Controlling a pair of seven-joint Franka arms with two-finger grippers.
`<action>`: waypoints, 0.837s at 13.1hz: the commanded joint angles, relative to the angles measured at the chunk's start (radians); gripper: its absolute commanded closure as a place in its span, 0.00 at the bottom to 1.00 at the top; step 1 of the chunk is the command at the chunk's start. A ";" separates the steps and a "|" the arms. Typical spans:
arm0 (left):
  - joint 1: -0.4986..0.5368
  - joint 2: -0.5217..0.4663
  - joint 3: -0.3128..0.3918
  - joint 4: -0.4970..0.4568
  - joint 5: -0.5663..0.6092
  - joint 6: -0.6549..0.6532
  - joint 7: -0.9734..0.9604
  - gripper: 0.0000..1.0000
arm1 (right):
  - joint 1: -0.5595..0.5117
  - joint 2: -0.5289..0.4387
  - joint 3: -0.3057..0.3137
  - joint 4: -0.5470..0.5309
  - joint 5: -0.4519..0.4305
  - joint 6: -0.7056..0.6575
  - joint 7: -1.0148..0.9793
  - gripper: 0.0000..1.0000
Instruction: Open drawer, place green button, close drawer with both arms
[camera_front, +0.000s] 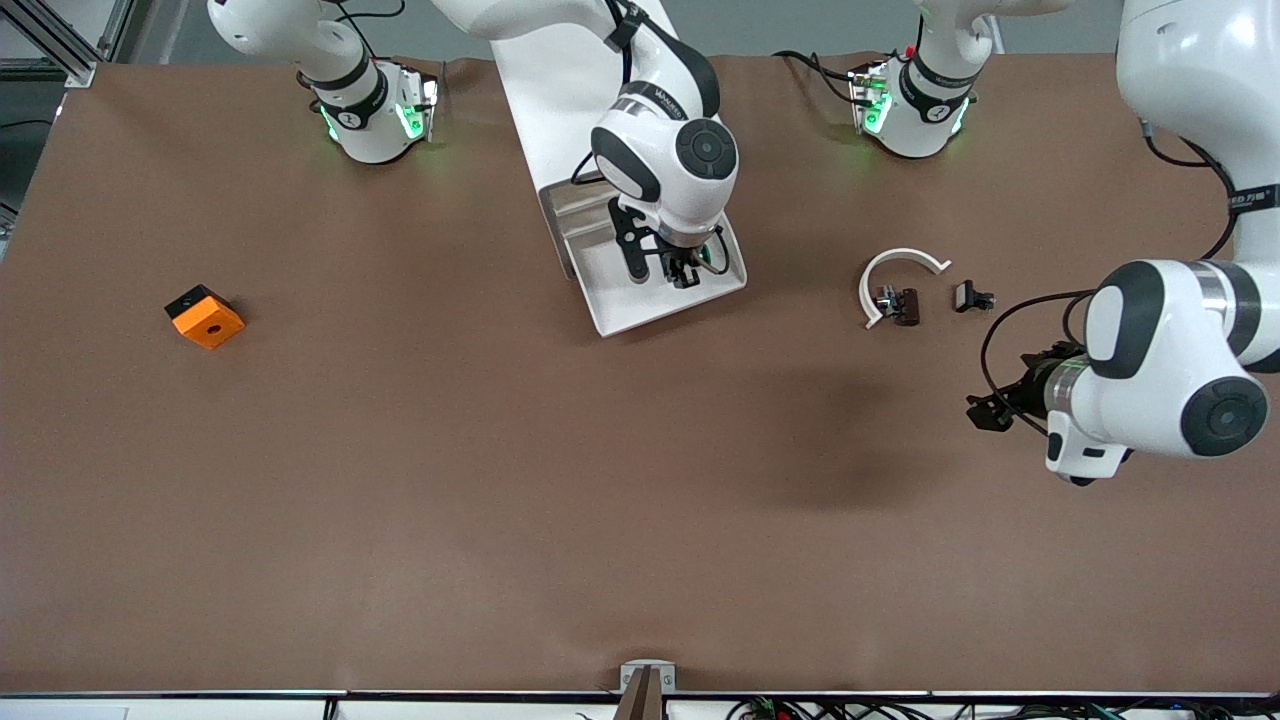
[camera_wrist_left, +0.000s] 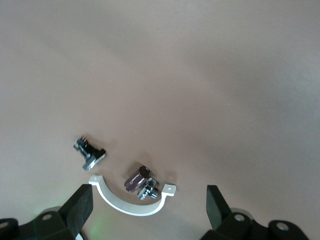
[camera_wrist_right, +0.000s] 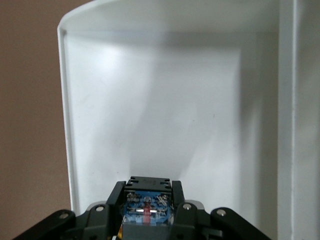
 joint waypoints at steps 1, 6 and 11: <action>-0.119 -0.119 0.160 -0.173 -0.091 0.124 0.230 0.00 | 0.009 0.023 -0.008 0.025 0.022 -0.007 0.016 1.00; -0.213 -0.205 0.243 -0.333 -0.155 0.340 0.490 0.00 | 0.013 0.036 -0.008 0.025 0.022 0.023 0.015 1.00; -0.242 -0.222 0.241 -0.361 -0.190 0.382 0.482 0.00 | 0.016 0.049 -0.006 0.026 0.022 0.049 0.012 1.00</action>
